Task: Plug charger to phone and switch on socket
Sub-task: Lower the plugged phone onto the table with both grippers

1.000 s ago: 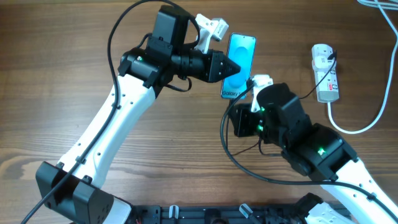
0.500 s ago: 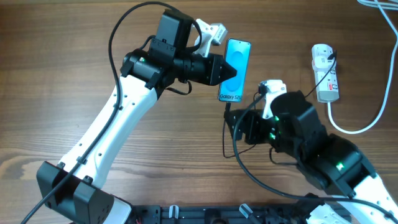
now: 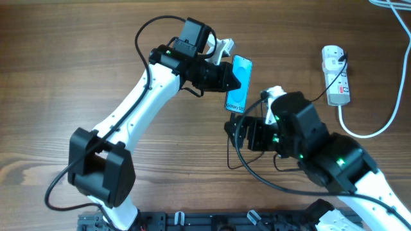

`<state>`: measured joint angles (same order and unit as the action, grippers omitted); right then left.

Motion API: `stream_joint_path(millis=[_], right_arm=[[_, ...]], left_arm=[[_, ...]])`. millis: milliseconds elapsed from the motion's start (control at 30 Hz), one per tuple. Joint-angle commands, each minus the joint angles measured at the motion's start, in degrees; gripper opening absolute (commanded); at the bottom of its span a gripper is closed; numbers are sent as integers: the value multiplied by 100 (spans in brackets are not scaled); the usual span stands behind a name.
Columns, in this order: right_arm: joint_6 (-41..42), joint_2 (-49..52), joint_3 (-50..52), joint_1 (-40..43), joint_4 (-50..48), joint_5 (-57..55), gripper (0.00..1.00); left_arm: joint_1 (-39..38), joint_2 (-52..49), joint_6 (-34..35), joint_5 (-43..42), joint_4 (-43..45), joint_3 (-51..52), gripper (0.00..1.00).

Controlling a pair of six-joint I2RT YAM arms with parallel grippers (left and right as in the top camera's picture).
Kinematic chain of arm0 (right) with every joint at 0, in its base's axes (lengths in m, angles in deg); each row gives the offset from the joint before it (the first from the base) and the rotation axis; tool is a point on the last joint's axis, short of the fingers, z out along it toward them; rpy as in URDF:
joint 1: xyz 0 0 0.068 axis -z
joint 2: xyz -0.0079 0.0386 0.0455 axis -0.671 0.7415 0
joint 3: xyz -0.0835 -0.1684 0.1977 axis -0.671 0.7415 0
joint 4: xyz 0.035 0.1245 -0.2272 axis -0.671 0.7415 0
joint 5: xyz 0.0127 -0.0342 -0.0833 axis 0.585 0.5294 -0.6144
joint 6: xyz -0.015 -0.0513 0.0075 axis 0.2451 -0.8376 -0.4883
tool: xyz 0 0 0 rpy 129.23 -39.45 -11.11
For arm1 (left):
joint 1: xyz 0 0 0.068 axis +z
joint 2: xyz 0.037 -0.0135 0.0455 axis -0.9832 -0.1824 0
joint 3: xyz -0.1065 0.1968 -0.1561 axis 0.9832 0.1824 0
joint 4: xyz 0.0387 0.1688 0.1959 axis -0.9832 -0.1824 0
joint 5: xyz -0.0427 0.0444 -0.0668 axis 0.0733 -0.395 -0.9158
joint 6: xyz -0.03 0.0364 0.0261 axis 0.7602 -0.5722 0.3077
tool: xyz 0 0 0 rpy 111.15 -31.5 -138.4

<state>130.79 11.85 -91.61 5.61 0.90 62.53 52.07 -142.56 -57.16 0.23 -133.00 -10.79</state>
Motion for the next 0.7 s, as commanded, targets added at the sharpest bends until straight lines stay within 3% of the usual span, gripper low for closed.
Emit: stream_joint_path(millis=[0, 667], right_arm=[[450, 361, -133, 28, 4, 437, 99], [444, 726, -133, 28, 24, 157, 100]], left_arm=[[4, -229, 11, -59, 85, -17, 4], [151, -927, 20, -61, 146, -17, 4]])
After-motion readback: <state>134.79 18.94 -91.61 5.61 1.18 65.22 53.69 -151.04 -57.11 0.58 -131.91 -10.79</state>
